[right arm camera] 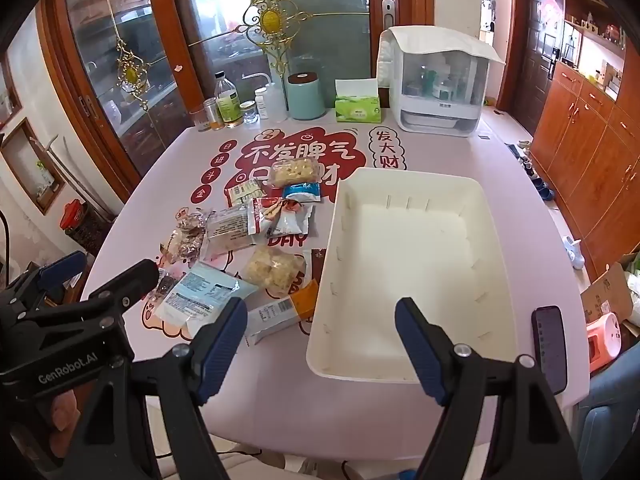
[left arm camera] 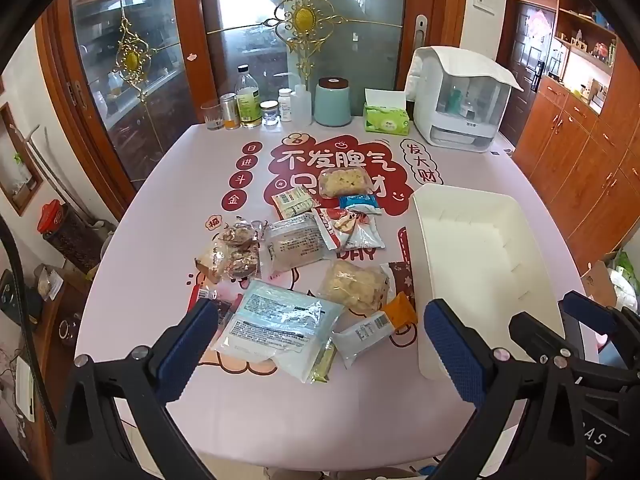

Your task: Organize snacks

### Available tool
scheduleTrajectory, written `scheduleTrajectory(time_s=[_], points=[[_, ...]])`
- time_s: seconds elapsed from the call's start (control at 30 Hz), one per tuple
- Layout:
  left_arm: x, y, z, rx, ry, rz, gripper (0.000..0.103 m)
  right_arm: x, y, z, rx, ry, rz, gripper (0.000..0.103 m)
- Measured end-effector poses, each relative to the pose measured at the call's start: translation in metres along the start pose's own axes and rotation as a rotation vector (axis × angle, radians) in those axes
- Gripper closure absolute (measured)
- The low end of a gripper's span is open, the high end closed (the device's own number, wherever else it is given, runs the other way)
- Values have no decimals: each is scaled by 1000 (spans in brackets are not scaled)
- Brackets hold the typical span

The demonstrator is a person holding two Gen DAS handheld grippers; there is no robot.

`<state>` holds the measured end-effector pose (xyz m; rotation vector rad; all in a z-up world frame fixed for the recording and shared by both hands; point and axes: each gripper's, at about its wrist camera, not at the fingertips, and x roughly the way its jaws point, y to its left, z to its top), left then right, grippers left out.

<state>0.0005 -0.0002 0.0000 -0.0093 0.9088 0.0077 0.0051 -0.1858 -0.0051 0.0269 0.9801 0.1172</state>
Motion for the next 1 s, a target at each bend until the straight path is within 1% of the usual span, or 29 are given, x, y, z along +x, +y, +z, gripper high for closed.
scheduleTrajectory(time_s=[0.2,0.37,1.0], points=[[5,-4,1,6,3,-3,1,-1,-1,0,2,-2,-2,26],[1,-7,1,-1,-6,0,1,-2,0,0,-2,-6,-2,26],[3,-4,-3,1,1,-6,1,-1,-2,-1,0,-9,0,26]])
